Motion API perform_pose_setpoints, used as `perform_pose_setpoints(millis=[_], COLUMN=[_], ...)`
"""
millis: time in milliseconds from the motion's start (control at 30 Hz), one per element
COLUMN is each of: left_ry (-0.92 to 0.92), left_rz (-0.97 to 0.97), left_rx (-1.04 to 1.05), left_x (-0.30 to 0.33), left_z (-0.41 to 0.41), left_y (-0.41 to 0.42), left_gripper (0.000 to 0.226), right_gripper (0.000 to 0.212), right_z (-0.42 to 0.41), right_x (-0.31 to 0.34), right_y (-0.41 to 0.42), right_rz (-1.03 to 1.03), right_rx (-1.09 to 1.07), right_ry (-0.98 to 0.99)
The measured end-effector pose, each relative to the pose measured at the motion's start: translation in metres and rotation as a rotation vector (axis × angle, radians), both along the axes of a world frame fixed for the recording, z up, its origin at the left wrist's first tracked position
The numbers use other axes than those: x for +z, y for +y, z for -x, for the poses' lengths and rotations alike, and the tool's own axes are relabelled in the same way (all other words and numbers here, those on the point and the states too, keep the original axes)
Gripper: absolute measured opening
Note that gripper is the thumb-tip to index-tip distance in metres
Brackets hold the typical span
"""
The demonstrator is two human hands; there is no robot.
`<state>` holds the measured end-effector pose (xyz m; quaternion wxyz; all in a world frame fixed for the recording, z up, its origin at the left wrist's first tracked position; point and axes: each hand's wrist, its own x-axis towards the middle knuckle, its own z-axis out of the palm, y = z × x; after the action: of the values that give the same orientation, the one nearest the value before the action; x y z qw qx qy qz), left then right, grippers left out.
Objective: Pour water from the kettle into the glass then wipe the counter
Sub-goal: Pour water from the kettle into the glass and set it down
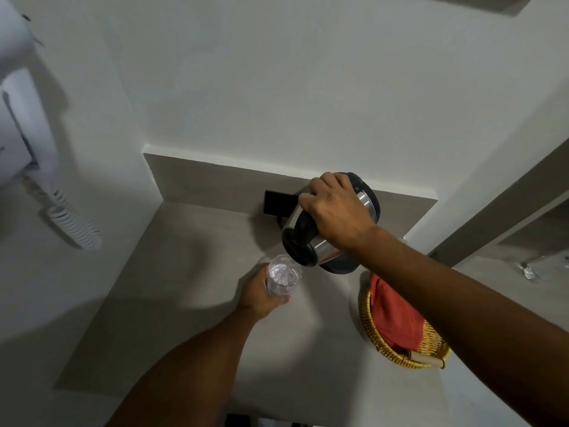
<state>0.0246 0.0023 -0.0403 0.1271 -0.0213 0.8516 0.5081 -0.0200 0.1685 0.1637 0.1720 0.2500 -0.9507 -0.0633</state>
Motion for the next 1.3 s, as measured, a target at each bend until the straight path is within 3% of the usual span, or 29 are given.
perform_pose_setpoints(millis=[633,833,967,1200,1300], left_ry=[-0.004,0.007,0.011,0.055,0.094], left_rz=[-0.031,-0.037,-0.051,-0.063,-0.053], left_rx=[0.013,0.007,0.001,0.002,-0.007], left_x=[0.006,0.005,0.003,-0.007,-0.012], left_z=[-0.001,-0.001,0.0,0.004,0.006], left_y=[0.0,0.001,0.001,0.003,0.003], left_gripper=[0.073,0.072,0.074,0.086,0.089], right_gripper=[0.013,0.013,0.02,0.031,0.033], right_z=[0.006,0.009,0.009,0.008,0.013], right_x=[-0.012,-0.026,-0.041,-0.078,-0.093], right_y=[0.008,0.022,0.04,0.101,0.118], right_rz=[0.07,0.191,0.387,0.995,1.155], right_rx=[-0.012,-0.089,-0.187,-0.61,-0.752], right_ry=[0.004,0.002,-0.079,-0.106,-0.145])
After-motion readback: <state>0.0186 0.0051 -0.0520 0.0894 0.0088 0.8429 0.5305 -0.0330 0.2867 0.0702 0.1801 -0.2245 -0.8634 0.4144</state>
